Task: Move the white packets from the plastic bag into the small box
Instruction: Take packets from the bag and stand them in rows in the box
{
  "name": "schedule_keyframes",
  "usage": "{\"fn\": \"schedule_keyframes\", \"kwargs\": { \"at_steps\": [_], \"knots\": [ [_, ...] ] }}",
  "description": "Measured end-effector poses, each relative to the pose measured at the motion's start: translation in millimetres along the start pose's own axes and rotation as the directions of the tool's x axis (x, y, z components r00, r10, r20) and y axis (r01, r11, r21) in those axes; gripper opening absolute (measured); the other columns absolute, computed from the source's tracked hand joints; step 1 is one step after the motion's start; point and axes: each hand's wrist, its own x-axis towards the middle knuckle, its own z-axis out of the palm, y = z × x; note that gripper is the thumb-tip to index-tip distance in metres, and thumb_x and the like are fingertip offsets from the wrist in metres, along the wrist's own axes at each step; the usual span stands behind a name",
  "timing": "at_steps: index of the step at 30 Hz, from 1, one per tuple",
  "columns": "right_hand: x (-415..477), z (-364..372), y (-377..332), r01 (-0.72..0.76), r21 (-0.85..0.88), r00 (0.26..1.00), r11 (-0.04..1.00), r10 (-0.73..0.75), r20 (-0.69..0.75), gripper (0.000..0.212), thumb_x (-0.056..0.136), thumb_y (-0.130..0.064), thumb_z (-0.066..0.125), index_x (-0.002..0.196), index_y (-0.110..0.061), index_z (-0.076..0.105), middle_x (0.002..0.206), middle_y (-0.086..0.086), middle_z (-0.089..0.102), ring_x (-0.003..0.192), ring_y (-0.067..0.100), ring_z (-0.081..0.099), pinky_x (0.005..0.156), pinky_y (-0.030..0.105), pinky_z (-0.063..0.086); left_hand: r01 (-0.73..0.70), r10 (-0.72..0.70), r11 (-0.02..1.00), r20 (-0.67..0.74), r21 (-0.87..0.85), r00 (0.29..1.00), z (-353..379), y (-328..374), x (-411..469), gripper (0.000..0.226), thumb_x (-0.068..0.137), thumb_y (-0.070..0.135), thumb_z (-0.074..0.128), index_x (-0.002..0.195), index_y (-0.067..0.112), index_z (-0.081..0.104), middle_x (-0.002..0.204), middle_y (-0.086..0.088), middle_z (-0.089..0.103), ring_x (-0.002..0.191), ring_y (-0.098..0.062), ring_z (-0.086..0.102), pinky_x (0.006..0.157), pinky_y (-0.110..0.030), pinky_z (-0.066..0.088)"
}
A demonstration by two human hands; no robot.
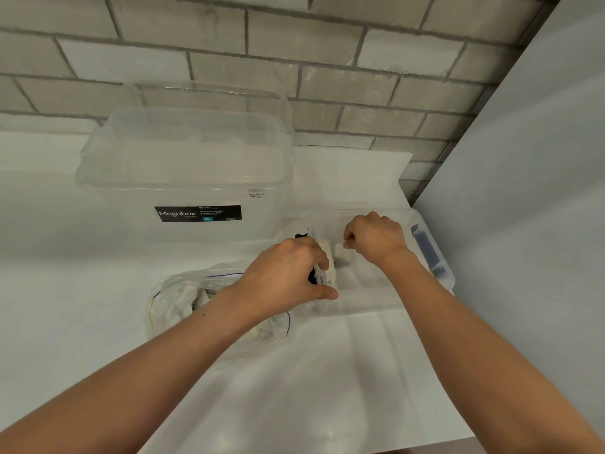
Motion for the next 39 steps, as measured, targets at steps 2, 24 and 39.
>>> {"fn": "schedule_keyframes", "kwargs": {
  "at_steps": [2,24,39],
  "knots": [
    [1.4,0.5,-2.5,-0.012,-0.038,0.999,0.999,0.011,-0.042,0.021,0.095,-0.040,0.066,0.104,-0.022,0.072,0.101,0.006,0.065,0.089,0.029,0.065,0.067,0.030,0.042,-0.004,0.004,1.000,0.001,0.005,1.000,0.4,0.1,-0.6,0.049,0.076,0.063,0.073,0.110,0.029,0.069,0.115,0.013,0.061,0.100,-0.012,0.061,0.081,-0.037,0.053],
    [-148.8,-53.3,-141.8,0.280,0.856,0.936,0.434,0.075,-0.345,0.006,0.088,-0.017,0.077,0.091,-0.022,0.079,0.081,-0.016,0.074,0.075,0.009,0.070,0.070,0.017,0.054,0.235,-0.257,0.966,-0.513,-0.107,0.819,-29.3,-106.2,-130.0,0.017,0.081,0.035,0.081,0.086,0.024,0.069,0.127,0.006,0.056,0.120,-0.021,0.044,0.088,-0.032,0.043],
    [-115.0,24.4,-231.3,0.079,0.347,0.994,0.935,-0.049,-0.093,0.019,0.093,-0.035,0.064,0.109,-0.030,0.071,0.107,-0.005,0.071,0.097,0.026,0.067,0.074,0.037,0.054,0.321,-0.339,0.937,-0.134,-0.139,0.931,10.7,-142.8,-155.9,0.070,0.076,0.007,0.066,0.139,0.033,0.049,0.139,0.002,0.040,0.106,-0.031,0.061,0.083,-0.043,0.055]
  ]
}}
